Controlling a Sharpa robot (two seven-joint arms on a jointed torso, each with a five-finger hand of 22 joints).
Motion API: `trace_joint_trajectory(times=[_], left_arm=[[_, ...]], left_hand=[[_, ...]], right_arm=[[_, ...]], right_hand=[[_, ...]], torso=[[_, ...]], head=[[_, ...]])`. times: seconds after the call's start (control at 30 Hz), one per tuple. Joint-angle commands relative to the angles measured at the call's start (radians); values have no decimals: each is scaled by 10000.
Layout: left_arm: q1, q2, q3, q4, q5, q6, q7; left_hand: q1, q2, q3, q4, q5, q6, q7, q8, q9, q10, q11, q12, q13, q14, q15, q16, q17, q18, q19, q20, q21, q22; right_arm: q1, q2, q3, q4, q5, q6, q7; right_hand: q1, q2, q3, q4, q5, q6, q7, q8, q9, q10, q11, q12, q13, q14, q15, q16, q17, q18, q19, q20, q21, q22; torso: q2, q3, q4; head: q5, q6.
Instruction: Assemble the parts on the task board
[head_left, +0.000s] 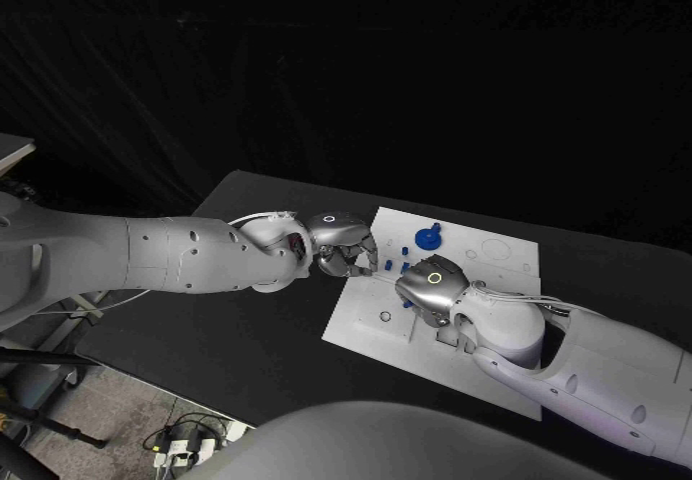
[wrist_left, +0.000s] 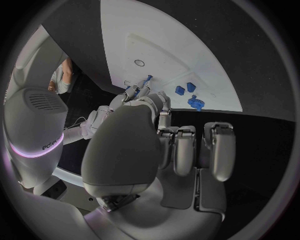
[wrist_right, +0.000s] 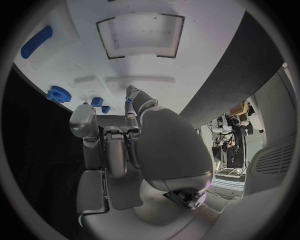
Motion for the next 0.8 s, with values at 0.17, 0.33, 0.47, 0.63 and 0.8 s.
trace_joint_trajectory(times=[0.17,0.33,0.47,0.63,0.8], left_arm=[[-1,11,5,16,84,170,-32],[-1,14,5,13,84,182,-39],[-1,19,5,11,84,186,-42],[-1,18,5,10,85,196,-54],[-1,13,5,9,85,202,-60]], left_hand=[[-6,71,59,-6,12,32,40,-38,-13,1057,79,24,2631,1017,62,25,2628,-75,1041,46,24,2634],[-6,71,59,-6,12,32,40,-38,-13,1057,79,24,2631,1017,62,25,2628,-75,1041,46,24,2634],[-6,71,59,-6,12,32,40,-38,-13,1057,79,24,2631,1017,62,25,2628,-75,1041,46,24,2634],[-6,71,59,-6,12,32,40,-38,-13,1057,79,24,2631,1017,62,25,2628,-75,1041,46,24,2634],[-9,80,64,-8,13,26,41,-43,-17,1057,79,24,2631,1017,63,25,2628,-75,1041,47,24,2634]], right_arm=[[-18,12,-12,-70,333,179,198],[-20,-2,-12,-93,501,131,245],[-21,-11,-12,-110,587,80,265],[-25,-29,-12,-133,667,-13,279],[-28,-89,-12,-116,740,-161,229]], right_hand=[[-156,18,95,-33,-260,-511,27,-356,-57,1056,49,27,2629,1042,30,35,2628,189,-103,4,-137,1145],[-235,-29,218,-35,-408,-1260,85,-899,-348,1056,3,27,2629,1042,13,35,2628,201,-119,3,-228,1134],[-299,-55,272,-14,-507,-1513,55,-1021,-503,1056,-24,27,2629,1042,-4,35,2628,207,-125,-8,-276,1129],[-355,-99,333,0,-614,-1877,4,-1040,-708,1056,-67,27,2629,1042,-31,35,2628,212,-121,-29,-323,1126],[-457,-192,348,38,-942,-2489,-158,-1031,-1022,1056,-163,27,2629,1042,-96,35,2628,227,-151,-67,-450,1107]], torso=[[0,1,2],[0,1,3],[0,0,2],[1,2,0],[-1,2,0]], head=[[8,-1],[-7,-1],[-5,-1],[0,-1],[-2,-1]])
